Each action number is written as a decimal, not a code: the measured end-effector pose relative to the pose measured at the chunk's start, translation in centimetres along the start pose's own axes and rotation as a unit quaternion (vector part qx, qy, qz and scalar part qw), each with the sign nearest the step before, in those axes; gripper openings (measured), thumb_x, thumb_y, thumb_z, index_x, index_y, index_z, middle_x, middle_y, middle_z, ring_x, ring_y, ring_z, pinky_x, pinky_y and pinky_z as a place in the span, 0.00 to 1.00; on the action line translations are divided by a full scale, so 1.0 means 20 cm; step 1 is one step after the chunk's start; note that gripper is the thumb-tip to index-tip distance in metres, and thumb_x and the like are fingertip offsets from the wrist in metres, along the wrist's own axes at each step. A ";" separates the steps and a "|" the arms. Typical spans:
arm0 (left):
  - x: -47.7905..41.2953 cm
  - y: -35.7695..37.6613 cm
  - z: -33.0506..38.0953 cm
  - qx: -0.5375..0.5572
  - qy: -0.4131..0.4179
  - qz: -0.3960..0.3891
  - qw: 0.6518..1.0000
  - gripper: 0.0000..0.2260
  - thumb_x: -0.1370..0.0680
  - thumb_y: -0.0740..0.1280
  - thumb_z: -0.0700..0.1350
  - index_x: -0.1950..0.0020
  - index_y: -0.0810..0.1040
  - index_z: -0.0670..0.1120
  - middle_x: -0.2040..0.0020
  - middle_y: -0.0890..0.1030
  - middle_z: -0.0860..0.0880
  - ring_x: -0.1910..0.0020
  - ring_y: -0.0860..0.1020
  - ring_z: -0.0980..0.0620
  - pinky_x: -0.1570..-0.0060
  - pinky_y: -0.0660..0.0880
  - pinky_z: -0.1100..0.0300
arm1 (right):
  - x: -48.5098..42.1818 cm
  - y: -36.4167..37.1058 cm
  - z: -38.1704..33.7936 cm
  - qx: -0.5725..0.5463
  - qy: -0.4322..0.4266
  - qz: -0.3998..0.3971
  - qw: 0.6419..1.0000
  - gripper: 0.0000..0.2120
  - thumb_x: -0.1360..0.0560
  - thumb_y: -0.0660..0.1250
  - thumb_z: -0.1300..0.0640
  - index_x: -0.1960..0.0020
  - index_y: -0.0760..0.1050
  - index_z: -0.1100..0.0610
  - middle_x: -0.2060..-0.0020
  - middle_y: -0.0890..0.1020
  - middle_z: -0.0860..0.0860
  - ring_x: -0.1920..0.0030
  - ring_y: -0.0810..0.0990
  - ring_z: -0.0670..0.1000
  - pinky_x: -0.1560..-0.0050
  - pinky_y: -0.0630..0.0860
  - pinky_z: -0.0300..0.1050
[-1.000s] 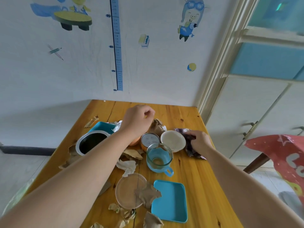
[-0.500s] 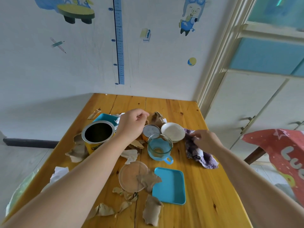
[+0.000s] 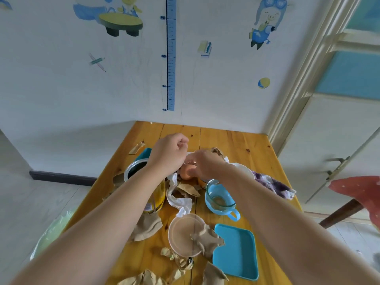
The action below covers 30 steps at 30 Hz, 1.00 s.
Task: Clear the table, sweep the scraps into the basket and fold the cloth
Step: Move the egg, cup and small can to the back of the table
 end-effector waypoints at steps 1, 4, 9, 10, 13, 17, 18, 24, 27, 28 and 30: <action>0.00 0.00 -0.01 -0.009 0.001 0.001 1.000 0.12 0.21 0.59 0.43 0.40 0.76 0.44 0.42 0.79 0.48 0.44 0.76 0.52 0.48 0.71 0.62 | -0.02 0.02 -0.01 0.025 -0.004 -0.008 1.000 0.16 0.26 0.62 0.51 0.40 0.74 0.52 0.47 0.79 0.52 0.45 0.77 0.56 0.52 0.72 0.47; 0.00 -0.02 -0.04 -0.027 0.007 0.004 1.000 0.12 0.21 0.59 0.43 0.40 0.76 0.44 0.42 0.79 0.48 0.44 0.76 0.52 0.49 0.70 0.63 | -0.06 0.05 -0.03 0.098 -0.005 -0.015 0.995 0.15 0.28 0.62 0.52 0.43 0.73 0.55 0.49 0.79 0.54 0.48 0.77 0.57 0.57 0.70 0.47; 0.00 -0.06 -0.05 -0.037 0.029 0.020 0.999 0.12 0.22 0.59 0.43 0.41 0.77 0.44 0.43 0.80 0.48 0.45 0.76 0.52 0.48 0.73 0.60 | -0.05 -0.02 -0.05 0.079 -0.010 0.042 0.996 0.13 0.28 0.62 0.51 0.46 0.75 0.53 0.53 0.80 0.52 0.53 0.78 0.54 0.58 0.70 0.45; 0.00 -0.06 -0.05 -0.034 0.033 0.026 0.999 0.12 0.22 0.59 0.42 0.42 0.77 0.44 0.44 0.80 0.48 0.45 0.76 0.52 0.48 0.73 0.60 | -0.04 -0.07 -0.04 0.053 -0.002 0.059 0.997 0.13 0.28 0.63 0.49 0.45 0.74 0.52 0.53 0.80 0.51 0.54 0.78 0.53 0.57 0.70 0.44; 0.00 -0.06 -0.02 -0.030 0.048 0.029 0.998 0.11 0.22 0.60 0.42 0.43 0.78 0.43 0.45 0.80 0.47 0.46 0.76 0.52 0.50 0.71 0.62 | 0.04 -0.24 0.03 0.021 0.021 0.111 0.993 0.17 0.30 0.66 0.46 0.44 0.74 0.50 0.51 0.80 0.48 0.52 0.78 0.50 0.55 0.72 0.43; 0.02 -0.01 0.04 -0.036 0.068 0.006 0.997 0.12 0.22 0.60 0.42 0.41 0.77 0.43 0.43 0.80 0.48 0.44 0.76 0.52 0.49 0.69 0.64 | 0.17 -0.34 0.25 0.042 0.098 0.080 0.991 0.14 0.30 0.64 0.47 0.46 0.76 0.50 0.50 0.81 0.48 0.51 0.77 0.51 0.56 0.75 0.43; 0.03 0.01 0.05 -0.038 0.070 0.000 0.997 0.12 0.22 0.60 0.43 0.41 0.77 0.43 0.43 0.80 0.48 0.43 0.76 0.52 0.49 0.68 0.64 | 0.20 -0.33 0.30 0.053 0.112 0.063 0.990 0.15 0.30 0.65 0.47 0.45 0.76 0.50 0.50 0.81 0.48 0.50 0.77 0.51 0.56 0.74 0.43; 0.04 0.08 0.12 -0.050 0.085 -0.020 0.995 0.11 0.22 0.60 0.44 0.42 0.77 0.44 0.43 0.80 0.48 0.44 0.76 0.53 0.49 0.69 0.65 | 0.30 -0.18 0.49 0.130 0.147 0.005 0.981 0.14 0.27 0.63 0.49 0.43 0.76 0.51 0.48 0.80 0.49 0.48 0.76 0.51 0.51 0.71 0.45; 0.04 0.09 0.12 -0.053 0.081 -0.025 0.995 0.11 0.22 0.60 0.44 0.42 0.77 0.44 0.43 0.80 0.49 0.44 0.75 0.53 0.49 0.68 0.65 | 0.30 -0.12 0.52 0.138 0.144 -0.006 0.980 0.15 0.26 0.64 0.52 0.40 0.75 0.50 0.44 0.76 0.49 0.42 0.73 0.51 0.43 0.70 0.47; 0.04 0.10 0.12 -0.051 0.079 -0.028 0.995 0.11 0.22 0.60 0.44 0.42 0.77 0.44 0.43 0.80 0.49 0.44 0.75 0.53 0.48 0.68 0.65 | 0.30 -0.11 0.53 0.135 0.139 -0.003 0.981 0.15 0.26 0.64 0.53 0.39 0.74 0.50 0.42 0.75 0.49 0.39 0.71 0.51 0.41 0.69 0.48; 0.04 0.11 0.11 -0.047 0.077 -0.035 0.995 0.11 0.22 0.60 0.44 0.43 0.78 0.45 0.43 0.80 0.49 0.44 0.75 0.53 0.48 0.68 0.65 | 0.29 -0.10 0.52 0.142 0.124 0.002 0.982 0.15 0.25 0.64 0.53 0.38 0.74 0.49 0.40 0.72 0.49 0.37 0.68 0.51 0.39 0.68 0.48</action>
Point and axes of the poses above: each hand's wrist, its own x-axis away from the middle knuckle, its own y-axis out of the palm, z = x × y, the point moved 9 cm from there along -x, towards the middle knuckle
